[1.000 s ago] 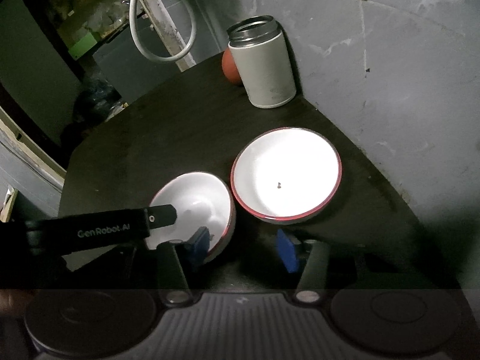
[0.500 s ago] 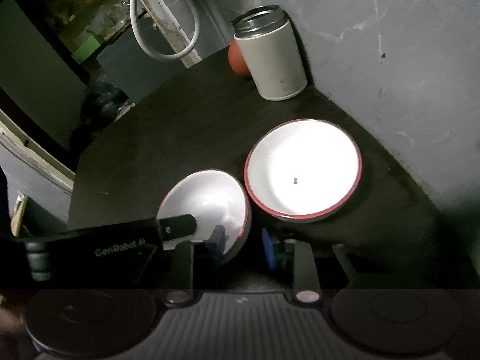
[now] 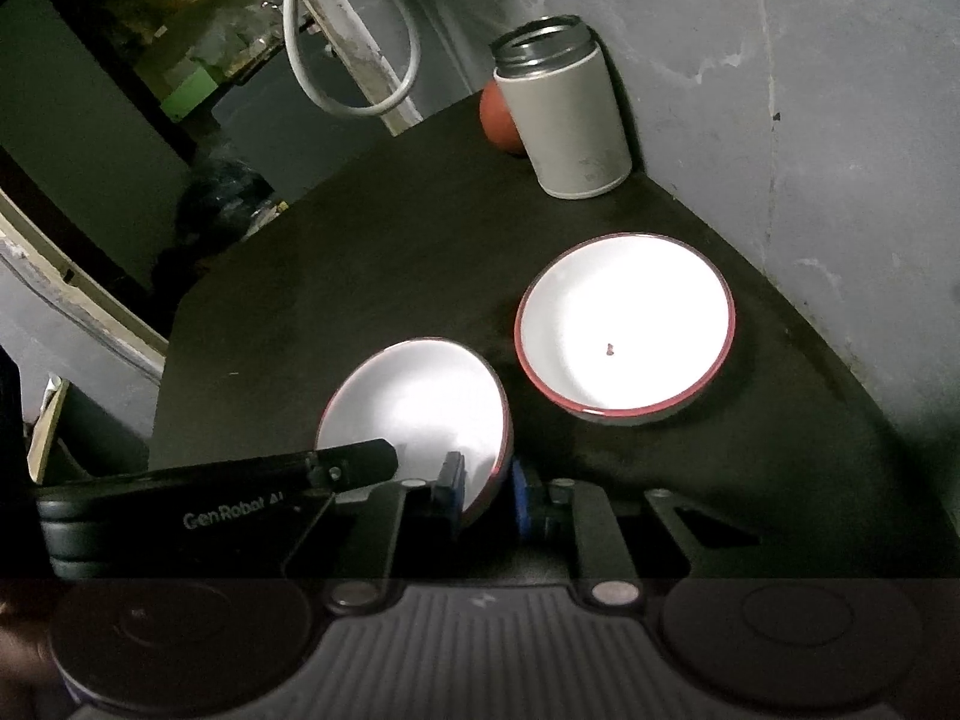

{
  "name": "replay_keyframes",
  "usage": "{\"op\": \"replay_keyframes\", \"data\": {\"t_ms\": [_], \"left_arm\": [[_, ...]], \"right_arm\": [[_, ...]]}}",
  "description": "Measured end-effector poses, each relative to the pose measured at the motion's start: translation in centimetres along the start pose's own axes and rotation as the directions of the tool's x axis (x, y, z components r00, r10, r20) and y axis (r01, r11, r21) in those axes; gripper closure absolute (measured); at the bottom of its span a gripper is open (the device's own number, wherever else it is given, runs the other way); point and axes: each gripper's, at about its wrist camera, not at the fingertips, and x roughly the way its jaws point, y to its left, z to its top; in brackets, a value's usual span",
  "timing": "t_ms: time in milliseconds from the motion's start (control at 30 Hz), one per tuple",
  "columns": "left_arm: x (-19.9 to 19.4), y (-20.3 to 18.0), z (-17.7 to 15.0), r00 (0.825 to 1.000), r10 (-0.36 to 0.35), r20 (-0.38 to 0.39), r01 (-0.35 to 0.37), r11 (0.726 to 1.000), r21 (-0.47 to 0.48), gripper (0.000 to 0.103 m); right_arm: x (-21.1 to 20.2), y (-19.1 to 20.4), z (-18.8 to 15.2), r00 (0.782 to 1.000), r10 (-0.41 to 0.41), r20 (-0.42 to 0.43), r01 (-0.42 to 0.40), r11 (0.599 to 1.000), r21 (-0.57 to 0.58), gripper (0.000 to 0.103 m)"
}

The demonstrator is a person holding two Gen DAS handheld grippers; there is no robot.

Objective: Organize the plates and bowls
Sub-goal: 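Lift the white bowl with the left gripper and carry it to the steel bowl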

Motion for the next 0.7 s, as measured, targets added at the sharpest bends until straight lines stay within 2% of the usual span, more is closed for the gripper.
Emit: {"op": "replay_keyframes", "data": {"t_ms": [400,700], "left_arm": [[-5.5,-1.8,-1.7,0.995,-0.07,0.069,0.066,0.996,0.058,0.09],[-9.0,-2.8,-4.6,0.99,-0.116,0.078,0.108,0.989,0.104,0.09]], "right_arm": [[-5.7,0.7,-1.9,0.995,0.025,0.096,-0.022,0.999,-0.024,0.085],[-9.8,2.0,-4.6,0.989,0.009,0.145,-0.004,0.999,-0.031,0.085]]}}
